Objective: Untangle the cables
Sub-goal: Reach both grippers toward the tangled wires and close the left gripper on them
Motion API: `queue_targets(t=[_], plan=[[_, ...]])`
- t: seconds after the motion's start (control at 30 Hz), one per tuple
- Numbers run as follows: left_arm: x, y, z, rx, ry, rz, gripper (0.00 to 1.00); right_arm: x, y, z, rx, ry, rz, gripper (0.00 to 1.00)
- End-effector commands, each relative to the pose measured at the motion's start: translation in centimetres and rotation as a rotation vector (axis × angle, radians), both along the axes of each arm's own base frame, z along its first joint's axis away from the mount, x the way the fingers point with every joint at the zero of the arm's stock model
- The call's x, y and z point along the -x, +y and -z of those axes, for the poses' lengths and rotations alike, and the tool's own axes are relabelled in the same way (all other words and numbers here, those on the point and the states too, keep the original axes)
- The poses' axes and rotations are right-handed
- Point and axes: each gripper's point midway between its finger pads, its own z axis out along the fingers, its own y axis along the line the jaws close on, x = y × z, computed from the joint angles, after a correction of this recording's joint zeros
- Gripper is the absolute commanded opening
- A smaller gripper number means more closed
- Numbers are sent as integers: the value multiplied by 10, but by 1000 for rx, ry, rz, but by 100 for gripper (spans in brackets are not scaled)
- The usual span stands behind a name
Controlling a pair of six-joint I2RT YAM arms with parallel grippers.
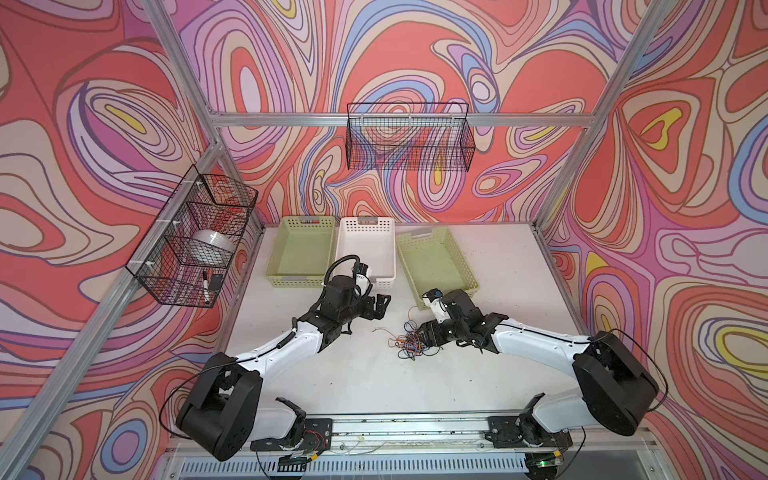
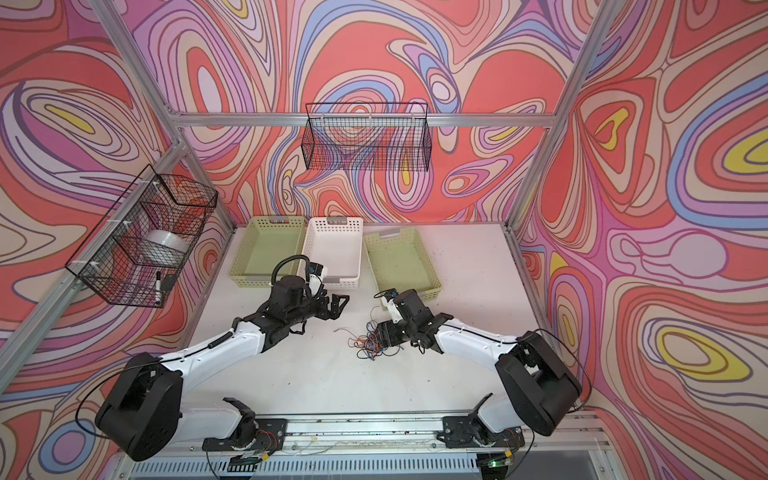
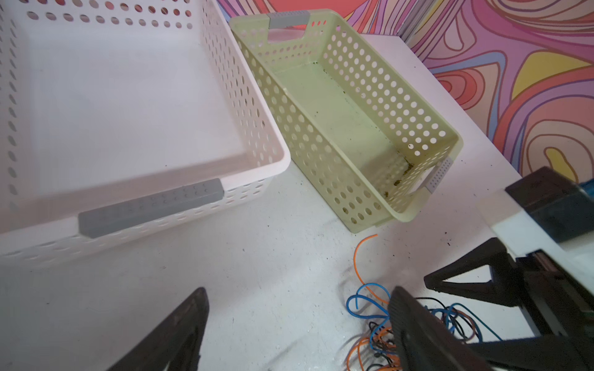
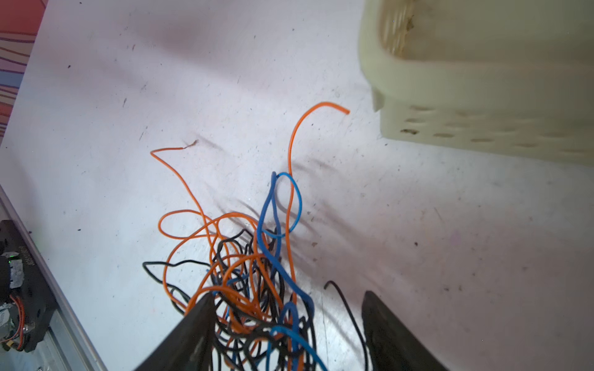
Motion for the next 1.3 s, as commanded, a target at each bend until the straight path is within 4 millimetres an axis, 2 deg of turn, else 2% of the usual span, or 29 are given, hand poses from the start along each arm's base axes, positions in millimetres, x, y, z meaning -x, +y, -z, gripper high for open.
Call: queue_targets(t=[0.0, 0.07, 0.17, 0.3, 0.43, 0.7, 1.0, 1.27], plan=[[-3, -10, -5, 39, 13, 14, 90, 11, 4, 17, -2, 70, -28, 66], [-2, -14, -1, 37, 30, 24, 90, 10, 8, 18, -15, 61, -39, 51], [-1, -18, -2, 47, 47, 40, 90, 7, 12, 7, -35, 20, -62, 27], [4, -21, -9, 84, 57, 45, 90, 1, 17, -26, -93, -130, -106, 10], [14, -19, -16, 161, 61, 29, 89, -7, 17, -56, -121, -291, -123, 5], [27, -27, -22, 209, 55, 82, 88, -20, 22, -82, -180, -479, -136, 2], [20, -38, -9, 254, 95, 66, 85, -26, 27, -97, -222, -592, -154, 1], [18, -54, -18, 366, 116, 81, 85, -44, 13, -105, -182, -707, -49, 1]])
